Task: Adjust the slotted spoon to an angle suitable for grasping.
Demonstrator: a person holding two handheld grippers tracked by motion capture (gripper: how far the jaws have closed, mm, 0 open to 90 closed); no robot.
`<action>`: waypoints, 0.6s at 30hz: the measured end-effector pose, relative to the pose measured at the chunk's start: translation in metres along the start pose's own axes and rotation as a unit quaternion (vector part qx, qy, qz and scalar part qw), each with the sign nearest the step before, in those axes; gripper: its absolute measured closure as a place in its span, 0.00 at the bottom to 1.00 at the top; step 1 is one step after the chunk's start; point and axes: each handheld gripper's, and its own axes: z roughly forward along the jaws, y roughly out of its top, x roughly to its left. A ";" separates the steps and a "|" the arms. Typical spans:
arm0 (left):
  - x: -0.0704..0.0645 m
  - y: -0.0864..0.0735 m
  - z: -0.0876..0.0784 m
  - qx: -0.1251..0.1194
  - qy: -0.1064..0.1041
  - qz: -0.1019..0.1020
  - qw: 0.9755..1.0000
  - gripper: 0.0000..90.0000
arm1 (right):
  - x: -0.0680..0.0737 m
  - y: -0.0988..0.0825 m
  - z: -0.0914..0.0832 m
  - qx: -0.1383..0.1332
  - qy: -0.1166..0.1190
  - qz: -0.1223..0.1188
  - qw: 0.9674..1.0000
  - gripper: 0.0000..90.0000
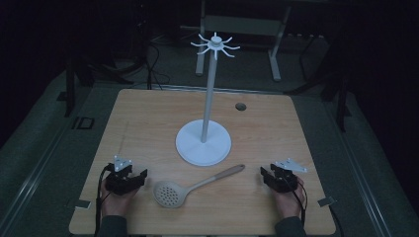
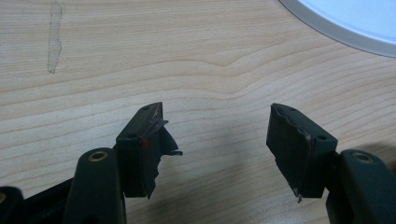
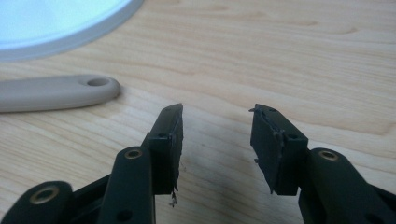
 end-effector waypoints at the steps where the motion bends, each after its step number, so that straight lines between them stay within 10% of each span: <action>1: 0.000 0.000 0.000 0.000 0.000 0.000 1.000 0.42 | 0.000 0.000 0.000 0.000 0.000 0.000 1.000 0.60; 18: -0.001 0.001 -0.006 -0.012 -0.016 0.001 1.000 0.45 | -0.019 -0.005 -0.024 -0.023 0.006 0.009 1.000 0.65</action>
